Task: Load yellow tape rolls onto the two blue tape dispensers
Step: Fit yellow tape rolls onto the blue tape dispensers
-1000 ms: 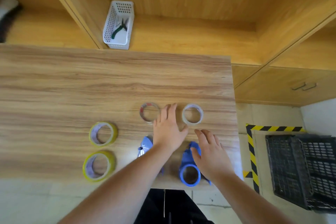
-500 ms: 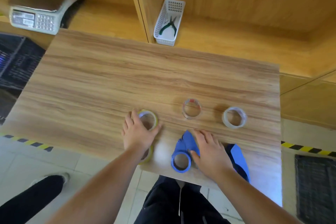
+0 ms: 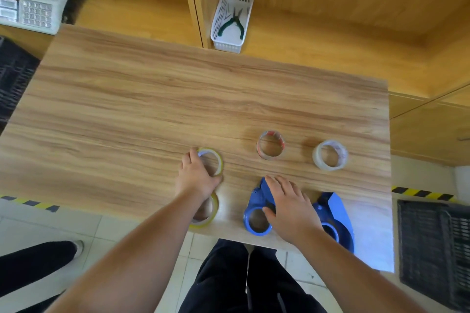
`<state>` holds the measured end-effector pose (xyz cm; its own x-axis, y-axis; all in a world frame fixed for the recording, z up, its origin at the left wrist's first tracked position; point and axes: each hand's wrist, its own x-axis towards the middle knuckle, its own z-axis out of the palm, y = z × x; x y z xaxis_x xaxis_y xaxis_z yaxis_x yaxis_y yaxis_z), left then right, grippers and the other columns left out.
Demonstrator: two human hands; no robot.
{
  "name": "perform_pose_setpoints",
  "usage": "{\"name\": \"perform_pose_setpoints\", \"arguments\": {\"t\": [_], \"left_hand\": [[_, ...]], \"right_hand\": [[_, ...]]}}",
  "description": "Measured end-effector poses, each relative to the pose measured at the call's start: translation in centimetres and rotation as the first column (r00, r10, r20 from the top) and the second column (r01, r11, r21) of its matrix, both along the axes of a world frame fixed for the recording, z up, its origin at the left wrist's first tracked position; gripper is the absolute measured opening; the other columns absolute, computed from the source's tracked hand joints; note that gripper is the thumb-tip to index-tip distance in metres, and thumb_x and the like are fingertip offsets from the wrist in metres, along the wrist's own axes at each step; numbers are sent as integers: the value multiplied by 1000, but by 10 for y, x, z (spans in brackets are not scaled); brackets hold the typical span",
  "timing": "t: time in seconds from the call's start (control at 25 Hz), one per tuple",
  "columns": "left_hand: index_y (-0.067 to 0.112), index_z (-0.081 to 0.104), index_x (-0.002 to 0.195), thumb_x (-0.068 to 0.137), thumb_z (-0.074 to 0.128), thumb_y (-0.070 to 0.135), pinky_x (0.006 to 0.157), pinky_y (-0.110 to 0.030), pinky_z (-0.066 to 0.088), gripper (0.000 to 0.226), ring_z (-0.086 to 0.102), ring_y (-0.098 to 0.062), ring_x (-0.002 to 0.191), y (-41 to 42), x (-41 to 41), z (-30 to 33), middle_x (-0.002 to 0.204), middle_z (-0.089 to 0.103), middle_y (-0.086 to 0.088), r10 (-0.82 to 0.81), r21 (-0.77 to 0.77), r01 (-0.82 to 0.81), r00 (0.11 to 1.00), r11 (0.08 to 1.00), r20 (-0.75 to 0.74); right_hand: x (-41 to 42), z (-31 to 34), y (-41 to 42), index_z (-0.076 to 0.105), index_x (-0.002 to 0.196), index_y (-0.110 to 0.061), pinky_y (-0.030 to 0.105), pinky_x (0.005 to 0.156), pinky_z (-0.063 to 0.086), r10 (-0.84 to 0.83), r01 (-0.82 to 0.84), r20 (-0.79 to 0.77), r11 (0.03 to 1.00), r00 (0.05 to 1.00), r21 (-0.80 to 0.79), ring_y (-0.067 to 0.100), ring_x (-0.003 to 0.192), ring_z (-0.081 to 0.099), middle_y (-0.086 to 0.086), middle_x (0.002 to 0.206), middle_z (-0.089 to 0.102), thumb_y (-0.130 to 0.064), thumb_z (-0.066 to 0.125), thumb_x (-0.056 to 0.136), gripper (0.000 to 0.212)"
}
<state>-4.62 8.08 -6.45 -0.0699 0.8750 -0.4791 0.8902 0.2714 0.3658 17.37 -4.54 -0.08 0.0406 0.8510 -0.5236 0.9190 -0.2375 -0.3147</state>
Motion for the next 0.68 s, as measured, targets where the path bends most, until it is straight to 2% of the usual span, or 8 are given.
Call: {"name": "perform_pose_setpoints", "arguments": {"t": [0.16,0.32,0.48,0.68], "left_hand": [[9,32,148,65,85,48,110,-45,40,106,41,-35,136,-5,4,14,145,42,-12,31,58,-33,999,998,27],[12,33,146,65,85,51,109,-42,39,103,40,-30,132,-36,20,40,138,41,-7,-21,127,3,989,992,147],[17,31,150,63,85,53,108,-38,39,109,40,-24,133,-86,36,55,138,41,-1,-128,141,104,977,984,171],[19,37,147,60,86,46,101,-21,30,104,43,-20,129,-141,53,58,136,44,3,-182,137,156,963,978,199]], "right_hand": [[3,1,-4,12,159,-29,42,119,29,10,-10,4,1000,1000,6,22,150,20,-5,166,18,-42,54,97,75],[15,4,-15,13,159,-32,41,118,28,51,-50,30,998,998,-28,22,148,23,-5,165,19,-43,55,95,77],[29,3,-27,12,159,-36,42,118,28,134,-127,83,988,988,-88,23,147,25,-5,165,22,-43,59,90,84],[44,-3,-39,13,159,-40,43,115,31,209,-200,86,975,974,-99,23,144,28,-8,163,27,-37,61,88,86]]}}
